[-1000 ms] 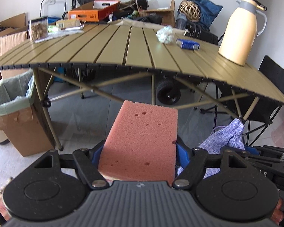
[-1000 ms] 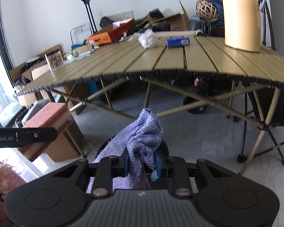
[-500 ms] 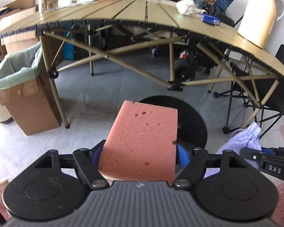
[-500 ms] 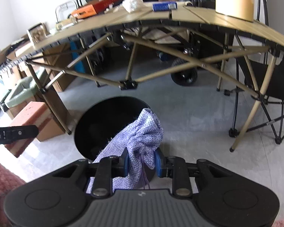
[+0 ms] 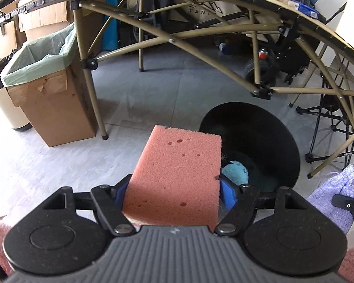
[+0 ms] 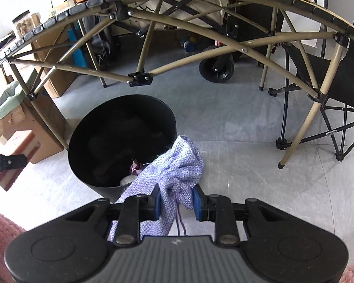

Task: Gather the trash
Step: 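Carry the held sponge and pouch off the table down to the black bin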

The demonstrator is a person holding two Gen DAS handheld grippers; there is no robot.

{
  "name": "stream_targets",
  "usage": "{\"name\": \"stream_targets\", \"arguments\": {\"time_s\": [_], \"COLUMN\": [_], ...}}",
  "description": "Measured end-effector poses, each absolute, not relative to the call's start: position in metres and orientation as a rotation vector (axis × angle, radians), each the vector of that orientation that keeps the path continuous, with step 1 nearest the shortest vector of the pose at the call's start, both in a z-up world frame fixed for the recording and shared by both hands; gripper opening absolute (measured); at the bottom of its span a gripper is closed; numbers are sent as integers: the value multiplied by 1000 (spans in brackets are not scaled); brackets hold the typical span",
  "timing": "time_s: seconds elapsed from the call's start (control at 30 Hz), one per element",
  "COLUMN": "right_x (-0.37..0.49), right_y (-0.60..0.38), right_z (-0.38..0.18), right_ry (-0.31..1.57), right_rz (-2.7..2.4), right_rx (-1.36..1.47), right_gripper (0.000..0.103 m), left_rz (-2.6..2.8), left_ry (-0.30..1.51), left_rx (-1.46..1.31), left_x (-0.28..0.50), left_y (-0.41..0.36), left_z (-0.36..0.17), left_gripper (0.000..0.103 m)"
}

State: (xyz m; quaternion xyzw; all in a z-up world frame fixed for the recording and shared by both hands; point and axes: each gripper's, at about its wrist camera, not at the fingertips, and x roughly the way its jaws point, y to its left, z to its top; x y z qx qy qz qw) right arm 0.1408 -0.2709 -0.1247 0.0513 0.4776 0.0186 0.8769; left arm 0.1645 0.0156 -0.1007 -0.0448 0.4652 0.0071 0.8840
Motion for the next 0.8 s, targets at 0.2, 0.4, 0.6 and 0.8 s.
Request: {"name": "stream_targets", "arguments": {"time_s": [0.2,0.4,0.6,0.8], "right_x": [149,161,181,208], "right_y": [-267,-267,-258,-240], "right_z": [-126,-122,-119,-120], "right_ry": [1016,1006,995,1002], "right_rz": [37,47,79,106], "right_rx": [95,102,101,95], "right_gripper": [25,25,25,25], "left_rz": [27,33,34,40], "left_ry": [985,1010,1027,1039], "left_rx": [-100,-104,-121,-130], "left_x": [173,184,194,200], "left_y": [18,16,17,21], "left_z": [-105,-112,-116,-118], "left_gripper": [75,75,75,75]}}
